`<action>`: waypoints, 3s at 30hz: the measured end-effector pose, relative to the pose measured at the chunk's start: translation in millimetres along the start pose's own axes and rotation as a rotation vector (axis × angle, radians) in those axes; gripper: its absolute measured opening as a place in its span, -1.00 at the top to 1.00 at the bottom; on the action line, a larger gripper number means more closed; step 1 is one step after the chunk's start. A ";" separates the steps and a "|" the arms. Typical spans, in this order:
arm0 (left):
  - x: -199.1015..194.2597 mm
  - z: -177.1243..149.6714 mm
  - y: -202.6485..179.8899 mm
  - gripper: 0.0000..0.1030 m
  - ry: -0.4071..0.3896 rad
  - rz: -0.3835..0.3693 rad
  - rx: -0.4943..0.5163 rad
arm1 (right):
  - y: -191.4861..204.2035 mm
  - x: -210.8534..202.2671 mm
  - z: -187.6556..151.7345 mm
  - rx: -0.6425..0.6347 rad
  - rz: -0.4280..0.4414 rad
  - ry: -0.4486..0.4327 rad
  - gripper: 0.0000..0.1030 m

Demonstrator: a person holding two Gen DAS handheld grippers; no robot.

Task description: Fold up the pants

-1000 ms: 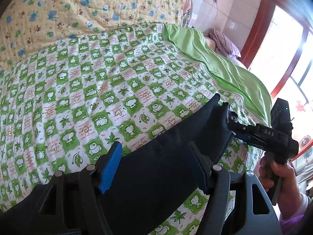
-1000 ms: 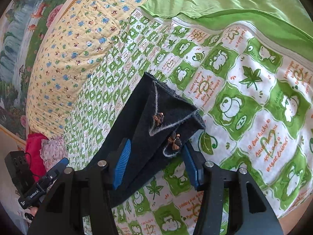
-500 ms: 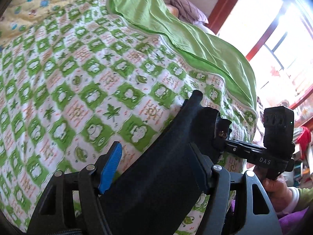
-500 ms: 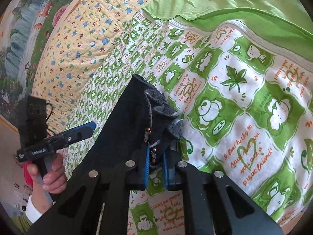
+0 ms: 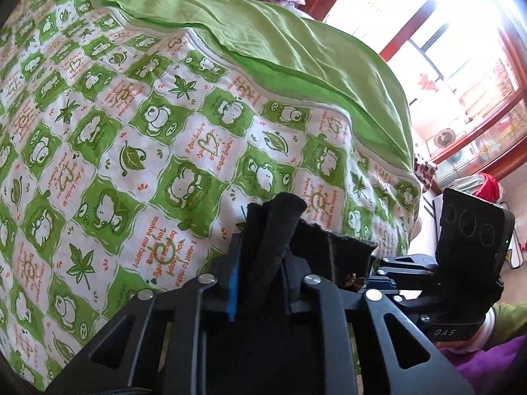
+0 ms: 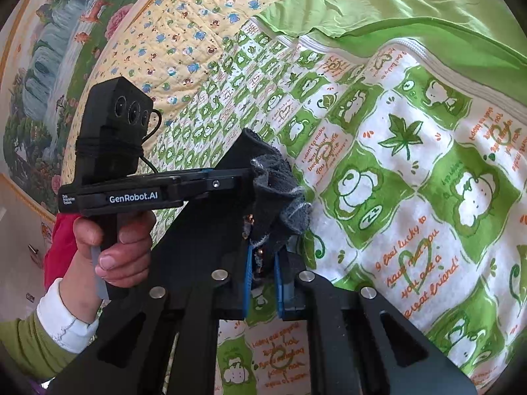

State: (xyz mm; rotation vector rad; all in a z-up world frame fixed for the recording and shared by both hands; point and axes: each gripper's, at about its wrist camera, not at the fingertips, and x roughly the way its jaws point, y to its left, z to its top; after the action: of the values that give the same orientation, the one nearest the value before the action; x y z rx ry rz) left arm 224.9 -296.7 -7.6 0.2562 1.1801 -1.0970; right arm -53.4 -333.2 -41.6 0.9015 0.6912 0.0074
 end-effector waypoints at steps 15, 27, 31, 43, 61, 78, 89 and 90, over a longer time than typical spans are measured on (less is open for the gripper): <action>-127.0 -50.7 -8.7 0.79 -0.277 0.004 -0.048 | 71.8 -21.2 7.1 -0.170 0.236 -0.045 0.76; -196.2 -138.4 4.3 0.79 -0.439 0.051 -0.162 | 145.7 10.7 -18.2 -0.310 0.409 0.084 0.76; -203.4 -168.4 17.3 0.79 -0.467 0.062 -0.222 | 157.7 27.9 -28.5 -0.336 0.425 0.144 0.76; -187.8 -238.8 68.7 0.79 -0.495 0.074 -0.425 | 174.5 88.5 -64.6 -0.381 0.404 0.291 0.76; -173.1 -295.9 92.8 0.71 -0.491 0.106 -0.588 | 195.6 114.1 -102.3 -0.511 0.365 0.447 -0.02; -233.3 -381.8 86.7 0.29 -0.648 0.222 -0.827 | 237.4 106.1 -105.7 -0.582 0.452 0.467 -0.02; -262.1 -437.9 63.9 0.22 -0.716 0.344 -0.959 | 265.3 120.1 -107.9 -0.611 0.496 0.492 -0.02; -264.9 -443.8 62.4 0.22 -0.722 0.354 -0.972 | 269.6 122.3 -109.2 -0.618 0.501 0.495 -0.02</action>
State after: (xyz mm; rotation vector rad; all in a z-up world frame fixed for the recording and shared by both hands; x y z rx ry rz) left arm 12.7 178.6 5.0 -0.6228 0.8336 -0.1707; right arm 55.9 -48.6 39.9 0.4456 0.8341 0.8704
